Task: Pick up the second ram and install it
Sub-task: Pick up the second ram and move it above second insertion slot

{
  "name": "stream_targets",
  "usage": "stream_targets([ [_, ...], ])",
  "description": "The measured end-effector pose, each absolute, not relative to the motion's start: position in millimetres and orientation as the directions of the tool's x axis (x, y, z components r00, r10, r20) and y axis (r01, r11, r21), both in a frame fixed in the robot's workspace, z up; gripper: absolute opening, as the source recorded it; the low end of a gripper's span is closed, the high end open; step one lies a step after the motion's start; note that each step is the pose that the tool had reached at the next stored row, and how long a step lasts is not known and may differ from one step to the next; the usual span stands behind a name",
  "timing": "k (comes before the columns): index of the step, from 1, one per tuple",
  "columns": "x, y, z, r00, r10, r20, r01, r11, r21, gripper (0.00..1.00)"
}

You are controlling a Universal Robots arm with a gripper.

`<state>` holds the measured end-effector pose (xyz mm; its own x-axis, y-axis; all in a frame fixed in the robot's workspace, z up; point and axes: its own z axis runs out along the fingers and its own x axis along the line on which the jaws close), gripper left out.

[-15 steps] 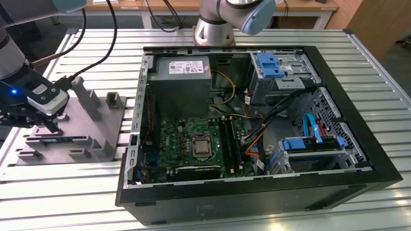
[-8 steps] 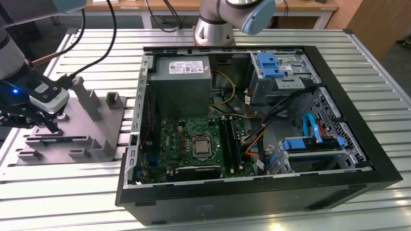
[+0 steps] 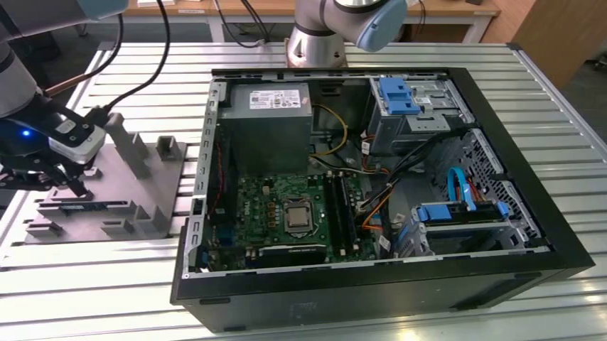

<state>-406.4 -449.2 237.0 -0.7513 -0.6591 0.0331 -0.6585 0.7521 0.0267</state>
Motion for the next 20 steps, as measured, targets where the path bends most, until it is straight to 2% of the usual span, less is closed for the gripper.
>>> stream_targets([
  [20,-406.4,-449.1,236.9,-0.587,-0.809,0.033,-0.809,0.588,0.027,0.1],
])
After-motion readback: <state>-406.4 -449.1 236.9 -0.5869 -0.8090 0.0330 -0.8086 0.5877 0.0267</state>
